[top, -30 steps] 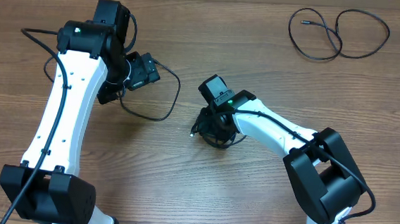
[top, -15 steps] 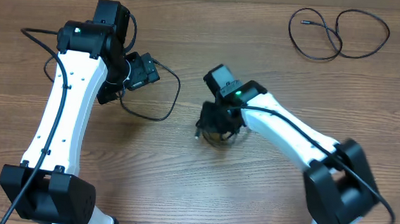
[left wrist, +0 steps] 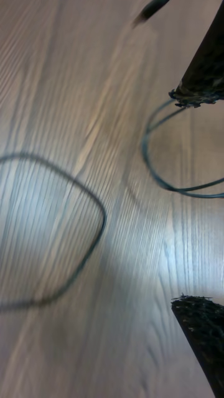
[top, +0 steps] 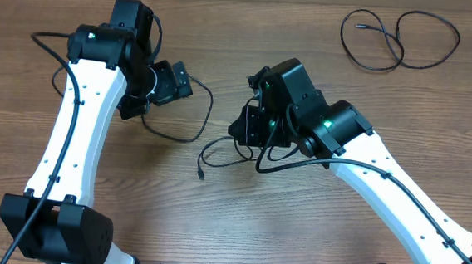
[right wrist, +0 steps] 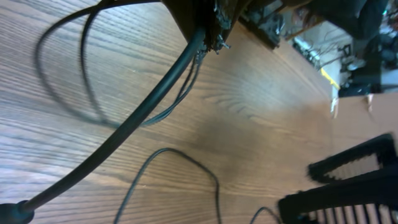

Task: Untangle cables

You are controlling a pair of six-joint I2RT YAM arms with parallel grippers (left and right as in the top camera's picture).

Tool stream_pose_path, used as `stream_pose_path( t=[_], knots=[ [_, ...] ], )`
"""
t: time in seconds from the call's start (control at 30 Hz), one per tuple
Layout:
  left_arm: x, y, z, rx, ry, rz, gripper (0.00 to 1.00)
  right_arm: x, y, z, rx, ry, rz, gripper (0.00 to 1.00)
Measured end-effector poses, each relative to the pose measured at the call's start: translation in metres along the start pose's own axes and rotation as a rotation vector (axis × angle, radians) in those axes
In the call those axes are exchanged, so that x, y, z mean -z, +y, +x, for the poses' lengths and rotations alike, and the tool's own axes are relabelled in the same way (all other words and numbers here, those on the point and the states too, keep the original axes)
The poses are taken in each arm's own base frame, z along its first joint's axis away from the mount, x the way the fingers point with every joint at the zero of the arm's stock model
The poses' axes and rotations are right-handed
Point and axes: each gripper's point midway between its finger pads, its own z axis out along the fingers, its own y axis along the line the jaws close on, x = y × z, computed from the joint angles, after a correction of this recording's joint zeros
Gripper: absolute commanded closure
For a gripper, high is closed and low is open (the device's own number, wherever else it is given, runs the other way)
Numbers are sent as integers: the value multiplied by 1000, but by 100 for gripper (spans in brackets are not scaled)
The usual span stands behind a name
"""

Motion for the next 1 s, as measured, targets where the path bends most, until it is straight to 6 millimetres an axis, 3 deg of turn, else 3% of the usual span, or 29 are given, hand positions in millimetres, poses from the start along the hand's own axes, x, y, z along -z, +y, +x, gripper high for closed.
stream_pose_path(
  t=[0.4,0.73,1.0],
  knots=[
    [2,-21,12,-197,57,130,7,7,31,-1,36,44,-201,96],
    [7,-41,25,-322,100,267,18,34,28,-13,-13,84,-366,96],
    [10,-68,56,-476,177,382,20,41,31,-25,5,51,-411,96]
  ],
)
